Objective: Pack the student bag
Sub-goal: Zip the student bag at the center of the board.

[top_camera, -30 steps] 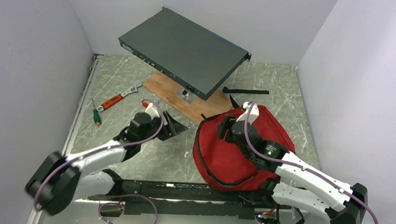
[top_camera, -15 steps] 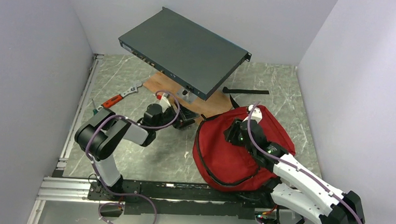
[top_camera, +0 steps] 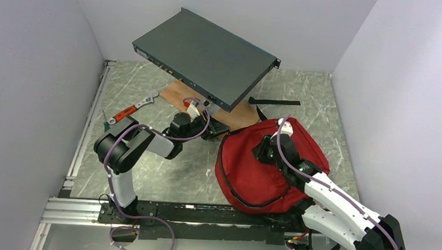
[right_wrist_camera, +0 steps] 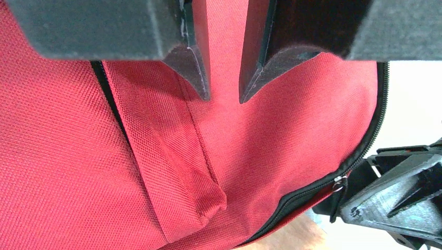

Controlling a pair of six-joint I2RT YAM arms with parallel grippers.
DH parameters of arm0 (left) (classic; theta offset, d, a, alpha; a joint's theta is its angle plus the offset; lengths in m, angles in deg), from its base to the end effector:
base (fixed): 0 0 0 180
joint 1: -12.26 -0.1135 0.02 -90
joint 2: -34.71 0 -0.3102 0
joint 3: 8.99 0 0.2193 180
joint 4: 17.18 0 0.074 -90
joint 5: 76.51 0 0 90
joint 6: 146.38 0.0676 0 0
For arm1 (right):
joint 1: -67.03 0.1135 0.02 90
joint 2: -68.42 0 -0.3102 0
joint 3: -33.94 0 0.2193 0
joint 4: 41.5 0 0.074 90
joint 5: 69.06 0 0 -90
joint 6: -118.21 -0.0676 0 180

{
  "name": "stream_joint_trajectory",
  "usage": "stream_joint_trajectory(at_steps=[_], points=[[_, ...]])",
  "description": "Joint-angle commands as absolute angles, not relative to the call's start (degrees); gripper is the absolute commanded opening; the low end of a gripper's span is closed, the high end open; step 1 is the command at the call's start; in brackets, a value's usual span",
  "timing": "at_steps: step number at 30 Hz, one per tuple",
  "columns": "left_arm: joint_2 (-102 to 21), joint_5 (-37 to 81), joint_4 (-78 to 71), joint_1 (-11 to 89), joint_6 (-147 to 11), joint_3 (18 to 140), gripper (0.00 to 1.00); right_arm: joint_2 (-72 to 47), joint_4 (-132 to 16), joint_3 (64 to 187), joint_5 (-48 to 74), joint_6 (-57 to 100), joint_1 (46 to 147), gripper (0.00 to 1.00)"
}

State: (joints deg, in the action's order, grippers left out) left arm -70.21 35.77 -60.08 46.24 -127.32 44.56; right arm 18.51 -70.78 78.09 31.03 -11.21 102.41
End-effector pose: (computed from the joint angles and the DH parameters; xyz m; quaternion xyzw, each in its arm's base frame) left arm 0.2940 -0.2291 0.2218 -0.1159 0.7448 -0.5972 0.2743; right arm 0.1320 0.0792 0.2481 0.0717 0.8818 0.2172 0.4125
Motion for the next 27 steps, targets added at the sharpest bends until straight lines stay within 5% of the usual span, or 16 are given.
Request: stream_joint_trajectory(at_steps=[1, 6, 16, 27], points=[[-68.97, 33.82, -61.44, 46.72, -125.04, 46.21, 0.43, 19.94, -67.53, 77.41, 29.87, -10.62, 101.94, 0.28], [-68.9, 34.46, -59.96, 46.63, -121.99, 48.14, 0.39, 18.09, -66.1, 77.12, 28.67, -11.01, 101.76, 0.27], [-69.21, 36.22, -62.26, 46.05, -122.82, 49.66, 0.01, 17.35, -65.9, 77.43, 28.17, -11.4, 101.53, 0.26], [-55.82, 39.69, -50.79, 45.42, -121.21, 45.7, 0.0, 14.34, -62.04, 76.19, 28.54, -13.62, 101.31, 0.21]])
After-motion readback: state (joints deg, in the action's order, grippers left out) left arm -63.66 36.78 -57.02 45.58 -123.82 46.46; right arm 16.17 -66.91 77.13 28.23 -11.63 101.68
